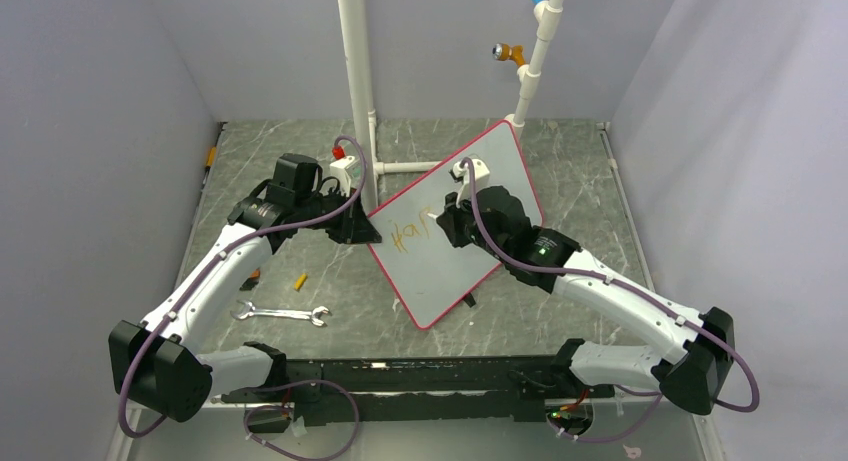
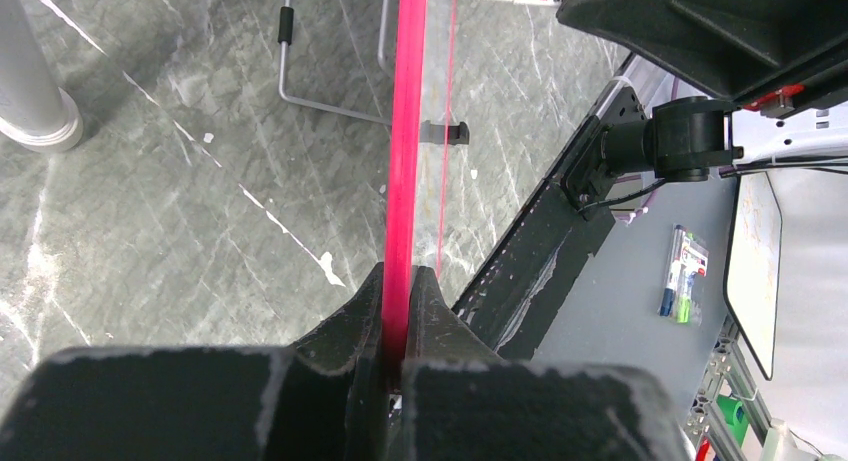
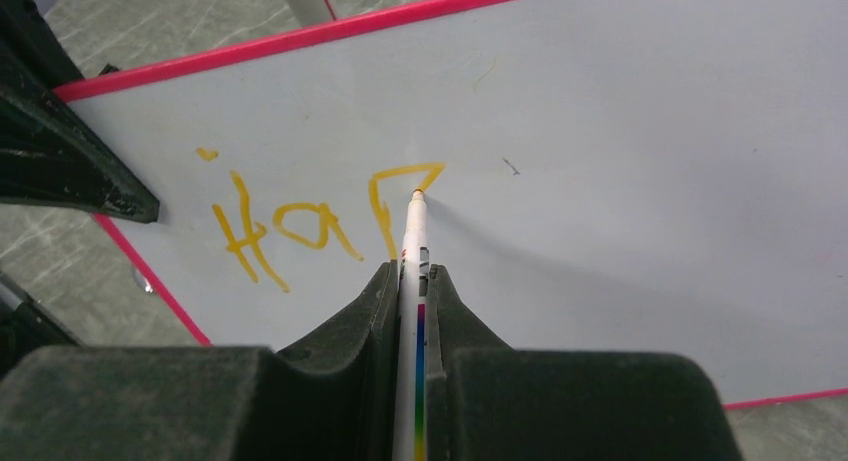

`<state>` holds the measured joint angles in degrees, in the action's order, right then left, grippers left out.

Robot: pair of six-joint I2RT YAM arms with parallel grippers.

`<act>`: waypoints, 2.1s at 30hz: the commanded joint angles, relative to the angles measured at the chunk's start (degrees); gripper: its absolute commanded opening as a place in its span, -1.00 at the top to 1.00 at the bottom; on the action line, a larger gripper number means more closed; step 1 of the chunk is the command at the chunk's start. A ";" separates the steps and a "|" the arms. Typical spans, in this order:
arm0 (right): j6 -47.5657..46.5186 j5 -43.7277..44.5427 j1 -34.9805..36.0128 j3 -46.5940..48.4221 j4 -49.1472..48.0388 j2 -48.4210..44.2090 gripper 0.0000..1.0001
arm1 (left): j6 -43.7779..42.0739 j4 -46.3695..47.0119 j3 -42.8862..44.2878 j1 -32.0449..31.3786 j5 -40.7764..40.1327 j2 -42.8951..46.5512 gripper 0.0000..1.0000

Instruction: Write a sentence on the whiteboard

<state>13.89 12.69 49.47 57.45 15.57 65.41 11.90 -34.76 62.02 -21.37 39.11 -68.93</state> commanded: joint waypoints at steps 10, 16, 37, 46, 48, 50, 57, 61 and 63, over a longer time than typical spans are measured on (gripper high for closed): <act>-0.18 -6.11 0.03 0.29 0.96 -0.53 1.00 | -9.31 5.09 -0.14 0.51 -11.02 1.69 1.00; -1.03 -3.54 0.01 3.12 1.11 -1.88 1.00 | -9.26 5.07 -0.17 0.45 -11.07 1.60 1.00; -1.10 -1.11 -4.83 3.21 0.12 -2.53 1.00 | -9.30 5.15 -0.31 0.45 -11.24 1.87 1.00; -1.12 -1.83 -5.09 3.35 -0.89 -1.16 1.00 | -9.44 5.13 -0.28 0.47 -11.07 1.79 1.00; -1.19 -1.94 -5.13 3.47 -1.05 -0.83 1.00 | -9.44 5.06 -0.32 0.50 -11.01 1.78 1.00; -1.23 -2.19 -5.11 3.67 -1.21 -0.45 1.00 | -9.44 5.06 -0.20 0.47 -10.94 1.69 1.00; -1.35 -2.93 -5.09 4.26 -1.81 0.51 1.00 | -9.45 4.99 -0.16 0.45 -10.94 1.44 1.00; -1.39 -2.68 -5.13 4.42 -2.10 0.84 1.00 | -9.47 4.91 -0.17 0.45 -11.14 1.41 1.00; -1.41 -2.46 -5.09 4.50 -2.20 1.02 1.00 | -9.50 5.02 -0.16 0.45 -11.16 1.51 1.00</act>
<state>13.02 10.35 44.64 59.22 16.62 65.71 11.81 -34.59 61.95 -21.52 39.16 -68.71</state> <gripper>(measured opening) 0.121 0.067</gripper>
